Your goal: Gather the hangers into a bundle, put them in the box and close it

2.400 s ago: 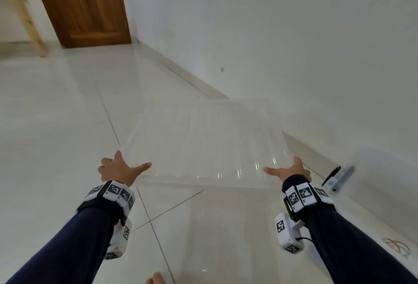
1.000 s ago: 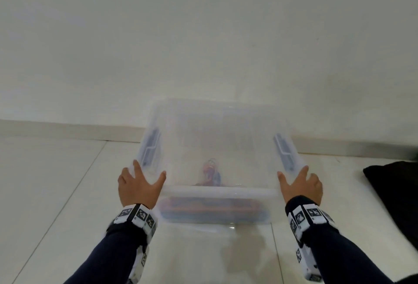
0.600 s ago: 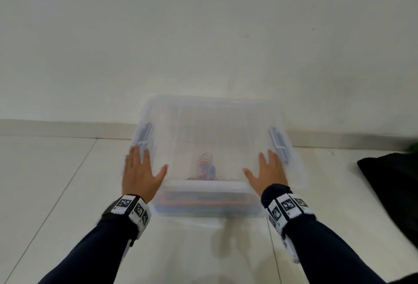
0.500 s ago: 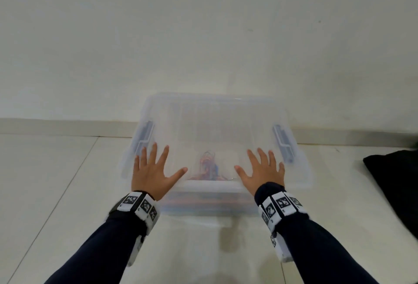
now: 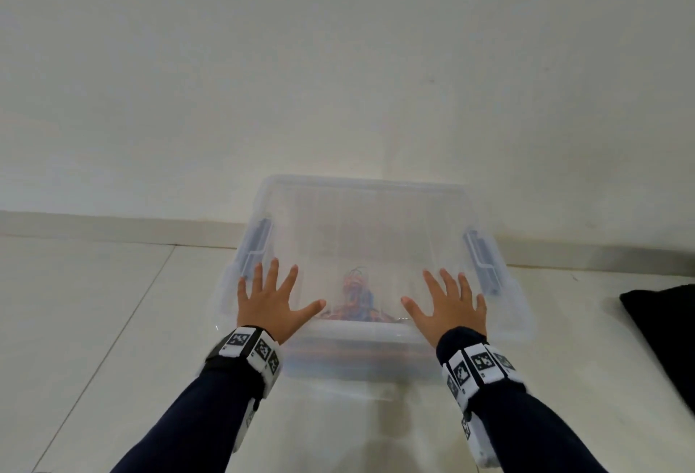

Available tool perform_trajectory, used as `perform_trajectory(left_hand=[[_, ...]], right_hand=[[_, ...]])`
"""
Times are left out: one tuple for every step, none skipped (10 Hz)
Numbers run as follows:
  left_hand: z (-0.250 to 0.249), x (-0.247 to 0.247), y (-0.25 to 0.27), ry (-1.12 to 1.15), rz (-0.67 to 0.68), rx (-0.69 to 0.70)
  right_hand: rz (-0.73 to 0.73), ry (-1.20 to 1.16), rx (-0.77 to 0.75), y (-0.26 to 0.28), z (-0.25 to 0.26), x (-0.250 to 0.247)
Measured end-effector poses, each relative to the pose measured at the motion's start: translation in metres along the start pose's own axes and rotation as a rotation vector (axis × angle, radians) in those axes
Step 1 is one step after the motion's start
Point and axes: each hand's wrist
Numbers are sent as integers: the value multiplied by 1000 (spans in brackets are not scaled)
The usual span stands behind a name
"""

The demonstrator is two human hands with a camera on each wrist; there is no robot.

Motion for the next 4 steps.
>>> perform_trajectory(left_hand=[[6, -15, 4, 42, 56, 30], [19, -51, 5, 92, -5, 75], [58, -104, -5, 276, -119, 4], [110, -149, -5, 460, -301, -123]], right_hand=[[38, -104, -13, 10, -2, -9], [-114, -469, 45, 23, -10, -30], [-588, -829, 48, 50, -22, -77], [-923, -1057, -17, 105, -30, -152]])
Point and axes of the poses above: each hand's wrist, its own y-axis away from the middle knuckle, its own x-axis out of the palm, z = x × y, and after that the axes turned 10 degrees about -x, right-handed
